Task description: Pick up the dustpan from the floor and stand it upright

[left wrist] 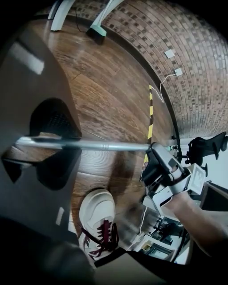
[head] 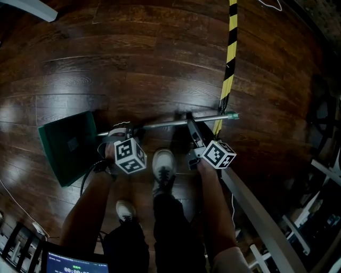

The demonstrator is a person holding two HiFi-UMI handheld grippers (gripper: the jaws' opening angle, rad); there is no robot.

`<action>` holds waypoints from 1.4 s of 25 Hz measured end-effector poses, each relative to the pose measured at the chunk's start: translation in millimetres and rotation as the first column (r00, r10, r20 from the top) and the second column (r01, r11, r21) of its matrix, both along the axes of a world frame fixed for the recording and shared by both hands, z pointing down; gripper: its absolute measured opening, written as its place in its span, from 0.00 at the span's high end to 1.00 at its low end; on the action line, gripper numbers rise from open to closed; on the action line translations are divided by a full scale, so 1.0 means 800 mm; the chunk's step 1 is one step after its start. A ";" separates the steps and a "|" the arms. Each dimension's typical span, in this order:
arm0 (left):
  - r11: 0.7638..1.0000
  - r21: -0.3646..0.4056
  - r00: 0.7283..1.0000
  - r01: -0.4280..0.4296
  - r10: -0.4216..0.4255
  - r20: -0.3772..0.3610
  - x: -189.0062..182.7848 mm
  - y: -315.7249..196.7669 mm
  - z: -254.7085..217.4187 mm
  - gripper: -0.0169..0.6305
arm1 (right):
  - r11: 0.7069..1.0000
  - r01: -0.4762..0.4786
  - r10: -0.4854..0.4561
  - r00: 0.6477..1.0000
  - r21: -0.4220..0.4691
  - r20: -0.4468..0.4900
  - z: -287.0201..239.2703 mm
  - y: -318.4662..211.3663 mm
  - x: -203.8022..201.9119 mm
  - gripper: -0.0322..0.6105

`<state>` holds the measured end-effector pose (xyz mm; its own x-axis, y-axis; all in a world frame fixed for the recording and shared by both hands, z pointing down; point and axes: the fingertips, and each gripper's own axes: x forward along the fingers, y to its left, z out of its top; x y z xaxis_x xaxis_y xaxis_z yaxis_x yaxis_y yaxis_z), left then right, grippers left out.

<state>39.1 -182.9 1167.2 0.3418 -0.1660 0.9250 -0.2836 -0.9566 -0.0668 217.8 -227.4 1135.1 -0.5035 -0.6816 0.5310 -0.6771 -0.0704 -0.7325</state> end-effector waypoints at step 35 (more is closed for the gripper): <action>0.549 0.136 0.532 0.824 -0.670 -0.518 -0.253 0.000 -0.605 0.97 | 0.861 0.404 -0.233 0.853 0.309 -0.467 -0.558 0.036 -0.242 0.80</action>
